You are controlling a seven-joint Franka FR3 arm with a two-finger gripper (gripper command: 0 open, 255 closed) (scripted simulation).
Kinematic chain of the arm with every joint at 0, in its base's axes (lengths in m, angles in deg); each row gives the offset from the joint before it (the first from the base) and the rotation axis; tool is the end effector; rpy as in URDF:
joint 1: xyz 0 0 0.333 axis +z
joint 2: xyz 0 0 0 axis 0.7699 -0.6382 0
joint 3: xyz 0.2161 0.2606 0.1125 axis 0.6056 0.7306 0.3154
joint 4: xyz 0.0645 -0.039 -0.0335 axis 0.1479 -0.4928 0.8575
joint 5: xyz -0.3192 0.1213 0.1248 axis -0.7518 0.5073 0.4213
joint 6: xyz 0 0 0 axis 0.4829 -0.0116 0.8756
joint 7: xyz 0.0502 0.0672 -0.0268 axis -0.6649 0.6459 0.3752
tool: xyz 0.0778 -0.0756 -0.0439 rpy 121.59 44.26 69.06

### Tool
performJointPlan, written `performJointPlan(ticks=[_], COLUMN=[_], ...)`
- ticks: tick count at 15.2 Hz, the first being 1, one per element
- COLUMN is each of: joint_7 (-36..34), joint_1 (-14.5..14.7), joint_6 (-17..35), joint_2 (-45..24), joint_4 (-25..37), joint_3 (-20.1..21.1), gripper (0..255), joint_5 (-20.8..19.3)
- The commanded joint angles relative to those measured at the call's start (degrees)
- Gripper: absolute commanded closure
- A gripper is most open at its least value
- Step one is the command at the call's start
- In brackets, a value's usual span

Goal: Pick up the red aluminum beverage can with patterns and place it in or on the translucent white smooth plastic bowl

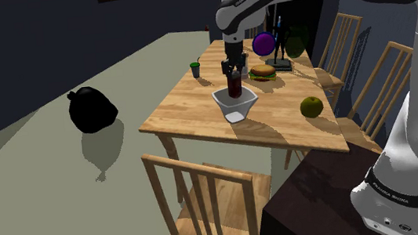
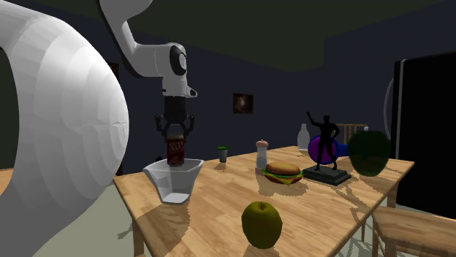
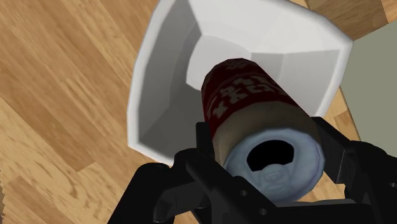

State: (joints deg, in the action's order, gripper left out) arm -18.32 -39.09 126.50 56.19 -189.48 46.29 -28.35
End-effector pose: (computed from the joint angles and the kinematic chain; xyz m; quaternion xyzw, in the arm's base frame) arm 0.6091 -0.0526 0.4525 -0.9998 -0.0199 0.0001 0.0029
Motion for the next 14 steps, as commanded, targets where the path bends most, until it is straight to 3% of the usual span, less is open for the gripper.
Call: performJointPlan(ticks=[1, 2, 7, 11, 14], joint_7=[0.0, 0.0, 0.0, -0.6, -0.6], joint_1=[0.0, 0.0, 0.0, 0.1, 0.1], joint_6=[0.0, 0.0, 0.0, -6.6, -6.6], joint_2=[0.0, 0.0, 0.0, 1.9, 1.9], joint_4=[0.0, 0.0, 0.0, 4.9, 4.9], joint_3=[0.0, 0.0, 0.0, -0.3, -0.3], gripper=[255, 0, 0, 0, 0], joint_5=[0.0, 0.0, 0.0, -0.8, -0.8])
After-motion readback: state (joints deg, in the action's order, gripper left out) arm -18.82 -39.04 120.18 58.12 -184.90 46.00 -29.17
